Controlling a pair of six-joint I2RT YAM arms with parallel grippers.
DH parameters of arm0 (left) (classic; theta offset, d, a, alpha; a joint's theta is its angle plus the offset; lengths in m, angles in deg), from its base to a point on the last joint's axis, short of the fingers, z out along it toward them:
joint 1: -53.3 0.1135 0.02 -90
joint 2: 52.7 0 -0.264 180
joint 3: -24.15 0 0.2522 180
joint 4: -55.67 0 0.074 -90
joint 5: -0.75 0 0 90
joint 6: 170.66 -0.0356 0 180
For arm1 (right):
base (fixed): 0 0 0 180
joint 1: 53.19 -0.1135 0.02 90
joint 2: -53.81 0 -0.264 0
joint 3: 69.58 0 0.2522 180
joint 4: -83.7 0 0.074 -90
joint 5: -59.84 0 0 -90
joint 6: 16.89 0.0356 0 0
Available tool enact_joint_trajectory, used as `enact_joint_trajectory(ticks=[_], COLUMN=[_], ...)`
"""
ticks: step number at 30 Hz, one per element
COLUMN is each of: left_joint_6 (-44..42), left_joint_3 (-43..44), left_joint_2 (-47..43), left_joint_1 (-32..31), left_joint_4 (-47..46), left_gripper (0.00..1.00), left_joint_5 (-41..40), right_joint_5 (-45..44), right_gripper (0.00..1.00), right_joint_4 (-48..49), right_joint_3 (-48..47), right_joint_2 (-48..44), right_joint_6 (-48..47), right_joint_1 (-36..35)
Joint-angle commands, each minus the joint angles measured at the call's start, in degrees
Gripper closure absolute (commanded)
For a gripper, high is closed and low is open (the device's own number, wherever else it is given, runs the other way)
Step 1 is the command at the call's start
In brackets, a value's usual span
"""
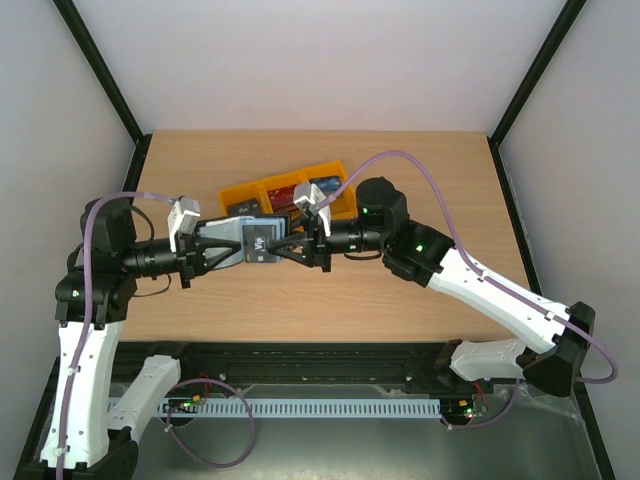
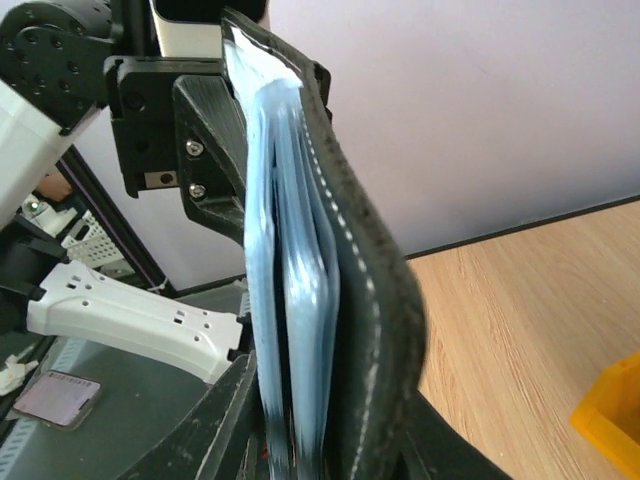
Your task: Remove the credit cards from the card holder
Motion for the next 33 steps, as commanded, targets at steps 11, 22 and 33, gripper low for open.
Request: enact_joint_trajectory(ticks=[11, 22, 33], left_joint_6=[11.3, 9.5, 23.9], left_joint_3=[-1.8, -0.7, -12.2], left_joint_2=[-1.5, -2.0, -2.8], left_joint_1=[0.9, 1.7, 0.9], left_joint_4=[-7.2, -7.6, -18.5], left_gripper=[0.41, 0.19, 0.68], left_joint_5=[-13.3, -37.3, -14.3], right_joint_5=[-2.3, -46.6, -28.0], right_gripper=[0.98, 0.98, 0.98], right_joint_4=[3.0, -17.8, -10.2], right_joint_3=[-0.8, -12.8, -15.4], right_joint_2=[0.4, 11.8, 16.2], right_joint_6=[3.2, 14.6, 11.2], right_joint_1=[1.6, 2.2, -2.9])
